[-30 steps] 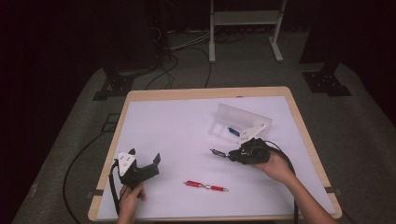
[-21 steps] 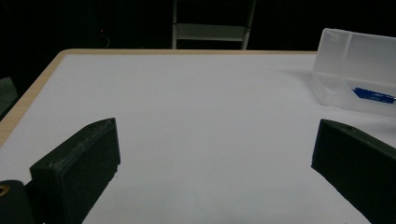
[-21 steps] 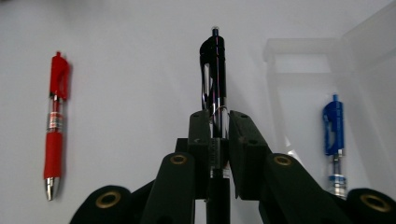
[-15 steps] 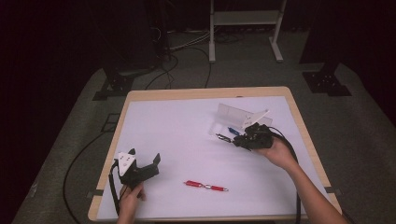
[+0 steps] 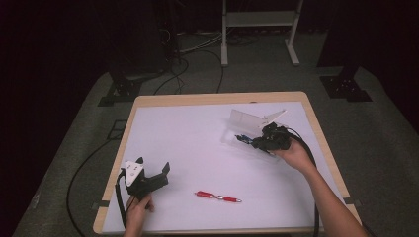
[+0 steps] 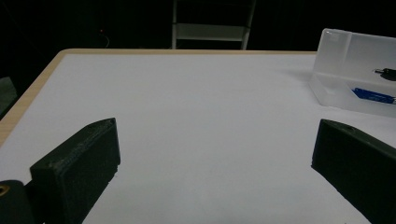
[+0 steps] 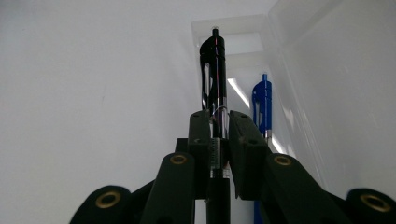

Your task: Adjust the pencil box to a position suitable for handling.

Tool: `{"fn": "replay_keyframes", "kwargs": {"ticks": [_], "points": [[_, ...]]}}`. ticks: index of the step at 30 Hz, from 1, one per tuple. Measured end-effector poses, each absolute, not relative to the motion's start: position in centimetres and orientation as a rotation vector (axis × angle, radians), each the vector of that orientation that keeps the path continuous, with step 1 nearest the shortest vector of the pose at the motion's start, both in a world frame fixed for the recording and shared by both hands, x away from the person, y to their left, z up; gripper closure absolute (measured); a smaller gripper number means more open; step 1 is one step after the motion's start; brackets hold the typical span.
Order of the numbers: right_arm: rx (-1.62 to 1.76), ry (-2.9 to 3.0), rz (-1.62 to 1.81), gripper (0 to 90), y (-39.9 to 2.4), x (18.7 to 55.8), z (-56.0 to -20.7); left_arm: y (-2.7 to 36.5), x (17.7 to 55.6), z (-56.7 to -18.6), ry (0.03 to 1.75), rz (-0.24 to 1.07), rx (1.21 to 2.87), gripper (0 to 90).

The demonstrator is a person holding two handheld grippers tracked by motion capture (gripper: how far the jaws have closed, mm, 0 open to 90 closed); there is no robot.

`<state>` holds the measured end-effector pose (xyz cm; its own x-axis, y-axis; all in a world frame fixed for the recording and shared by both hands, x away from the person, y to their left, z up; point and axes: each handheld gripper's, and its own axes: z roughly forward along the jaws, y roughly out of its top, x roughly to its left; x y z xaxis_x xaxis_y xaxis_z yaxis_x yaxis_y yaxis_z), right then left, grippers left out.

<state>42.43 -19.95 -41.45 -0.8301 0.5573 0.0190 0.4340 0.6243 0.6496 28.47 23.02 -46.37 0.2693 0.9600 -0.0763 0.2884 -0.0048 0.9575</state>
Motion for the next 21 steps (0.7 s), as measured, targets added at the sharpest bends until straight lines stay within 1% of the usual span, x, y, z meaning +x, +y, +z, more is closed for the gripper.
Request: {"fn": "replay_keyframes", "kwargs": {"ticks": [12,21], "points": [[0.89,2.681,0.945,78.8,-20.4,44.0,-43.2,23.0,28.5,-46.4,1.213,0.818,1.505,0.4],[0.906,2.698,0.918,78.7,-20.1,44.3,-44.0,23.0,28.5,-46.4,1.212,0.817,1.506,0.3]]}}
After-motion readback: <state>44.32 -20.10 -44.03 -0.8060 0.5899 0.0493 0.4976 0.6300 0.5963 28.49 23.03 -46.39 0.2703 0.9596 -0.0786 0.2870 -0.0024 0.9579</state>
